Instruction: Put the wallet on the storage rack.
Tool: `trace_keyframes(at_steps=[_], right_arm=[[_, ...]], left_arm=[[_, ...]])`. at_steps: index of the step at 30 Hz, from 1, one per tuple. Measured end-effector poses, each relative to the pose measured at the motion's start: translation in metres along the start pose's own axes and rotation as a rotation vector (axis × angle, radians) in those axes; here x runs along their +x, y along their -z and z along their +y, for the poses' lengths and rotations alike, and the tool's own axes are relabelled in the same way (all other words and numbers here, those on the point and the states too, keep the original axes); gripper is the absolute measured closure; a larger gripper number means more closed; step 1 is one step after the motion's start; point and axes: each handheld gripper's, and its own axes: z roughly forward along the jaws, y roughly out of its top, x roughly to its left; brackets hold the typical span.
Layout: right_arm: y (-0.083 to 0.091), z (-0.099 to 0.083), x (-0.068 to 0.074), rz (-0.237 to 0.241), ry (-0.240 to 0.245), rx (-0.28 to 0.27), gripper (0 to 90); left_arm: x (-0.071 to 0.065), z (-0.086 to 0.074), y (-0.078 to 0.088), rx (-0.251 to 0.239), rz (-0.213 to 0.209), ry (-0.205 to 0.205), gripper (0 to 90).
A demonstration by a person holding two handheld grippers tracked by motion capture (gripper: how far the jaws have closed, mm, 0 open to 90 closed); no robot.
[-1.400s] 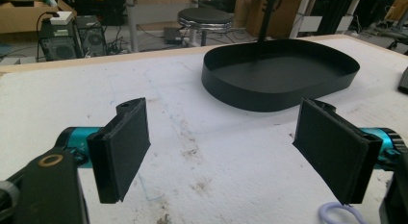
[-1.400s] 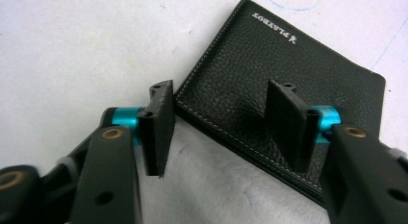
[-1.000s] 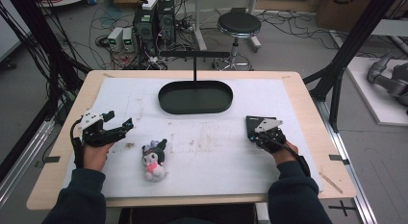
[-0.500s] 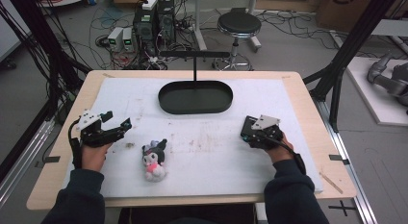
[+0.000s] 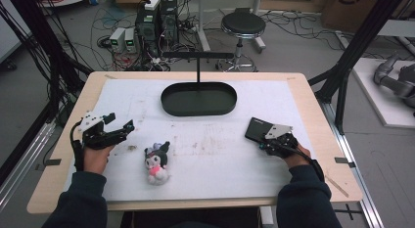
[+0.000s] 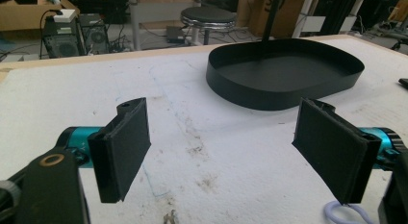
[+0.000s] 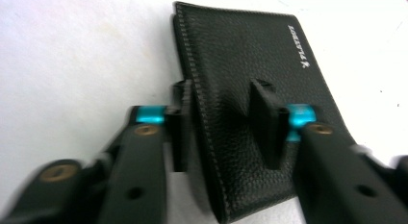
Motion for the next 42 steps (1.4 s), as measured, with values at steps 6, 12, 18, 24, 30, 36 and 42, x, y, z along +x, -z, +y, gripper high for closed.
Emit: trace_keyframes(at_steps=[6,12,18,24,30,36,42], right_arm=[[0.002,0.011,0.005,-0.032,-0.076,0.018,85.0],[0.005,0.021,0.005,0.053,-0.24,-0.031,85.5],[-0.001,0.026,0.009,0.014,-0.234,-0.016,73.8],[-0.011,0.027,0.022,-0.047,0.024,0.064,54.3],[-0.008,0.026,0.015,-0.023,-0.041,0.044,80.0],[0.002,0.028,0.013,-0.019,-0.113,-0.008,85.8],[0.023,0.037,0.007,-0.012,-0.217,-0.117,86.7]], left_arm=[[0.0,0.0,0.001,-0.001,0.004,0.001,20.0],[0.001,0.0,0.0,0.001,0.004,0.002,20.0],[0.0,0.0,0.0,0.003,0.002,-0.001,20.0],[0.001,-0.001,0.001,0.001,0.002,0.003,20.0],[0.001,-0.001,0.001,0.001,0.003,0.003,20.0],[0.002,-0.001,0.001,0.0,0.007,0.005,20.0],[0.002,-0.001,0.001,-0.001,0.009,0.005,20.1]])
